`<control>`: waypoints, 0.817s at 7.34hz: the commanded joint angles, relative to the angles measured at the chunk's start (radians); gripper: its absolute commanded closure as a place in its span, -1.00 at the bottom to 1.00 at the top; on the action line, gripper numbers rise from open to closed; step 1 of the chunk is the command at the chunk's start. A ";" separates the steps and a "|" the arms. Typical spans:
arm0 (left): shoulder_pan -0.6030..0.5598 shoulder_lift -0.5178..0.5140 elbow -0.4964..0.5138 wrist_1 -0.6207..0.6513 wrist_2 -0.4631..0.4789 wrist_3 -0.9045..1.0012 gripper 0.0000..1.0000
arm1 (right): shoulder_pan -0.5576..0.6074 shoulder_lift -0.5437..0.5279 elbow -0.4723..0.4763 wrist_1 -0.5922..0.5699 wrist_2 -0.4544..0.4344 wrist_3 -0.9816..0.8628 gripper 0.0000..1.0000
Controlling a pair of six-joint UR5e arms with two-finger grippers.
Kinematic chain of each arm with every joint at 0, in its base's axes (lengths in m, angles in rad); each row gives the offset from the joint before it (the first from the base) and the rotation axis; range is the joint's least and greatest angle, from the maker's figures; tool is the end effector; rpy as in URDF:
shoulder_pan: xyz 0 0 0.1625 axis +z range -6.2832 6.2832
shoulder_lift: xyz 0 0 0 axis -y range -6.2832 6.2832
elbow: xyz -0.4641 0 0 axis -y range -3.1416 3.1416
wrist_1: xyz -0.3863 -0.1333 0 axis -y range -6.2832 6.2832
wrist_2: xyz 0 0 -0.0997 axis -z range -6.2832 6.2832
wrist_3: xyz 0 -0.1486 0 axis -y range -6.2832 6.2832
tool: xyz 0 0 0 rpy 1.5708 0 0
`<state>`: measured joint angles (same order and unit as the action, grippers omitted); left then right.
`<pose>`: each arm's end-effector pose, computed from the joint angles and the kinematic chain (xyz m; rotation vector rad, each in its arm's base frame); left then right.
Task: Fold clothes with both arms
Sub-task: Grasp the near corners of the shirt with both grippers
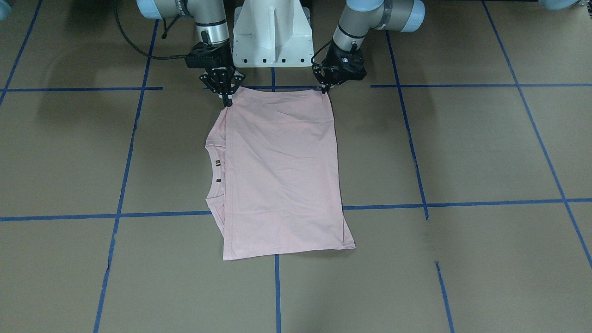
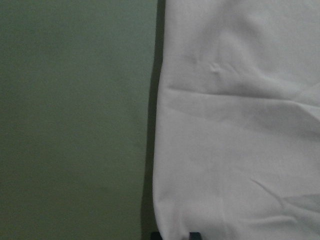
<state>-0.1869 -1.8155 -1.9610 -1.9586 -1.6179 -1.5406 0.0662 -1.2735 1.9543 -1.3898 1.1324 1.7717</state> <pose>0.5681 -0.2360 0.3759 0.0681 1.0218 -0.1187 -0.5889 -0.2358 0.3750 0.3553 -0.8795 0.4357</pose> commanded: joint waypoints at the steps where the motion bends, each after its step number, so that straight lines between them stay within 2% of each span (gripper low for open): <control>1: -0.002 -0.002 -0.114 0.103 -0.040 0.008 1.00 | 0.003 -0.014 0.044 -0.001 0.009 -0.008 1.00; 2: -0.005 -0.004 -0.213 0.187 -0.065 0.008 1.00 | 0.004 -0.020 0.113 -0.059 0.010 -0.009 1.00; 4: -0.002 -0.018 -0.381 0.338 -0.118 0.008 1.00 | -0.043 -0.011 0.349 -0.322 0.052 0.000 1.00; 5: -0.002 -0.021 -0.451 0.390 -0.123 0.008 1.00 | -0.075 -0.009 0.435 -0.403 0.053 0.002 1.00; 6: -0.002 -0.043 -0.452 0.418 -0.123 0.008 1.00 | -0.083 -0.007 0.446 -0.422 0.052 0.002 1.00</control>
<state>-0.1888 -1.8393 -2.3751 -1.5912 -1.7341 -1.5325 0.0049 -1.2834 2.3426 -1.7478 1.1817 1.7719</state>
